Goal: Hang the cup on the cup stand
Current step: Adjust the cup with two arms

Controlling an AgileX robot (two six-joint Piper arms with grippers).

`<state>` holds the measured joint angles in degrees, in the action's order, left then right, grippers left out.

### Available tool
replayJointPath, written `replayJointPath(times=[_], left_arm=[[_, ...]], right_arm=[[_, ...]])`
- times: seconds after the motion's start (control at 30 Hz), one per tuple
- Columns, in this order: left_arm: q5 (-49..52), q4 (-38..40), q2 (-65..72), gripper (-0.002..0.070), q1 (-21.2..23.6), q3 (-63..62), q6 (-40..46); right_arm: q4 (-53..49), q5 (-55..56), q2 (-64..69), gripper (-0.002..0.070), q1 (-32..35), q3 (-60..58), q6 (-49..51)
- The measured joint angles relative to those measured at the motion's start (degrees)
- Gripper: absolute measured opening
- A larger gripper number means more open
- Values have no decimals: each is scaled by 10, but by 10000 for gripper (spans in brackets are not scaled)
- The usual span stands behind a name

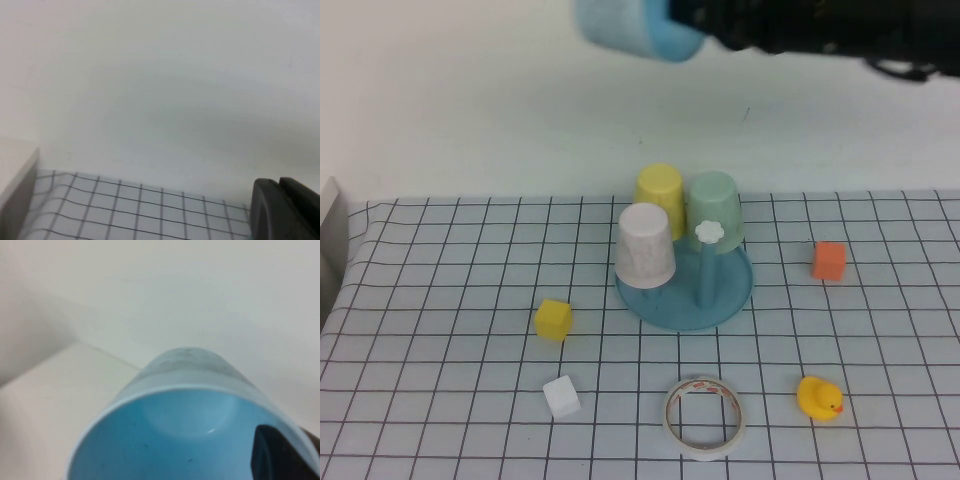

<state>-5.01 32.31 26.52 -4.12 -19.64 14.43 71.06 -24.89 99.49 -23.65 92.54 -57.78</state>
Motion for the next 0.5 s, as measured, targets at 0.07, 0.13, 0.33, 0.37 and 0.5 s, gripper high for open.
replayJointPath(times=[0.07,0.13,0.33,0.37,0.5], left_arm=[[0,3,0,-1,0,0,-25],[4,5,0,-1,0,0,-41],[15,-61,0,-1,0,0,-27],[16,-86,0,-1,0,0,-14],[26,-156,0,-1,0,0,18]], right_arm=[[67,7,2,18,-36,-13,-60],[128,13,3,18,-67,-26,-121],[251,-2,3,17,-135,-69,-288],[253,-10,3,17,-139,-76,-297],[257,-54,3,17,-145,-103,-317]])
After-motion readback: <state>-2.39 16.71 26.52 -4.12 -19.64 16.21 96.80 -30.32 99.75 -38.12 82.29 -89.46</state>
